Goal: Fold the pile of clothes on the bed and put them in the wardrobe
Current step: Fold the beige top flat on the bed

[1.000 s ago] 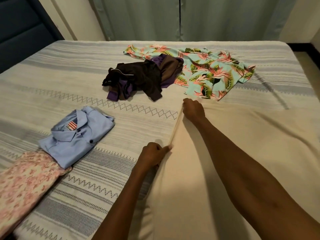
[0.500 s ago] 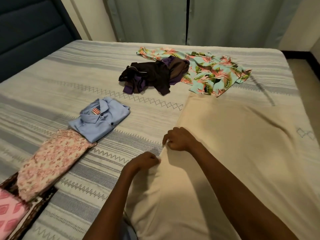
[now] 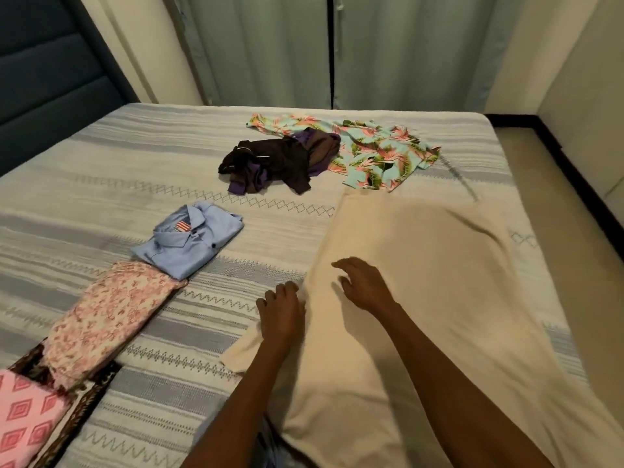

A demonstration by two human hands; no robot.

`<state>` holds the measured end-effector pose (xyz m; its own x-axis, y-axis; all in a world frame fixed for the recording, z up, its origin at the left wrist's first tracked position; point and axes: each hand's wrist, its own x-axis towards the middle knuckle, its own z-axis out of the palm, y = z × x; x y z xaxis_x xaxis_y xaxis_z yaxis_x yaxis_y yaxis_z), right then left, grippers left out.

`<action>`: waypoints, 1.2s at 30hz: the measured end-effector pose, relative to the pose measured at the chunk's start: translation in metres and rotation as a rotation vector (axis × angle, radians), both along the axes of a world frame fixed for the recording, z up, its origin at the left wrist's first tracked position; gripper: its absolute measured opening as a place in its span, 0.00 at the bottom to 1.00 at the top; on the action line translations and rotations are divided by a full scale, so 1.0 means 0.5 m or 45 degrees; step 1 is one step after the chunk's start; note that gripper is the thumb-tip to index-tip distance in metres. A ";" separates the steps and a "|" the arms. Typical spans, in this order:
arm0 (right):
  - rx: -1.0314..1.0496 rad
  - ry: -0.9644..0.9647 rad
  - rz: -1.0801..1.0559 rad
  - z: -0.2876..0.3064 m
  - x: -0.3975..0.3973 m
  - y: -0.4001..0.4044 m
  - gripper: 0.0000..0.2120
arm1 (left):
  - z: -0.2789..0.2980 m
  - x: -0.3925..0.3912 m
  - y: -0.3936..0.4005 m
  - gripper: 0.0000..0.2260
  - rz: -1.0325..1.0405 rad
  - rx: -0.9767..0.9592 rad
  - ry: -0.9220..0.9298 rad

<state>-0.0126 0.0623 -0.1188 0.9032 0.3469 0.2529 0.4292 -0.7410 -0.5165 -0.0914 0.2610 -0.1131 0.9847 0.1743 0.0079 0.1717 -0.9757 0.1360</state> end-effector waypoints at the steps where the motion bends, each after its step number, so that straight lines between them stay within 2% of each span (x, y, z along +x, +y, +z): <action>1: 0.005 -0.023 -0.089 -0.004 -0.012 -0.038 0.18 | -0.002 -0.001 -0.019 0.15 -0.069 0.011 -0.071; 6: -0.086 -0.104 -0.575 -0.021 -0.110 -0.279 0.13 | -0.008 -0.018 -0.157 0.12 -0.467 -0.144 -0.173; 8: -0.137 -0.088 -0.797 -0.028 -0.176 -0.377 0.15 | -0.013 -0.033 -0.229 0.10 -0.662 -0.203 -0.177; 11: -0.154 0.040 -1.088 -0.023 -0.274 -0.491 0.17 | -0.022 -0.054 -0.326 0.08 -0.858 -0.271 -0.175; 13: -0.197 0.247 -1.185 -0.019 -0.333 -0.555 0.19 | -0.027 -0.077 -0.389 0.07 -0.934 -0.346 -0.167; 16: -0.279 0.501 -1.054 -0.006 -0.386 -0.618 0.19 | -0.026 -0.105 -0.467 0.09 -1.040 -0.404 -0.098; 19: -0.116 0.552 -0.917 0.017 -0.407 -0.622 0.17 | -0.012 -0.125 -0.528 0.10 -1.042 -0.460 -0.049; 21: -0.109 0.404 -0.866 0.035 -0.419 -0.584 0.14 | -0.002 -0.131 -0.554 0.11 -1.025 -0.517 -0.060; 24: -0.372 0.185 -0.704 0.015 -0.442 -0.499 0.13 | 0.015 -0.134 -0.573 0.16 -0.972 -0.561 -0.051; 27: -0.558 0.174 -0.628 -0.011 -0.463 -0.440 0.13 | 0.018 -0.127 -0.570 0.23 -1.043 -0.378 0.038; 30: -0.433 0.235 -0.714 -0.001 -0.461 -0.441 0.15 | 0.002 -0.115 -0.564 0.26 -1.186 -0.062 0.166; 33: -0.259 0.329 -0.836 0.014 -0.461 -0.467 0.14 | -0.001 -0.115 -0.570 0.22 -1.212 -0.005 0.196; 36: -0.226 0.404 -0.922 0.020 -0.466 -0.480 0.19 | 0.004 -0.113 -0.583 0.23 -1.196 0.040 0.148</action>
<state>-0.2455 -0.1777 -0.1087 0.9385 -0.3406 -0.0570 -0.3358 -0.8613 -0.3814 -0.1478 -0.0307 -0.1112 0.7171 -0.6886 -0.1079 -0.6751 -0.7247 0.1385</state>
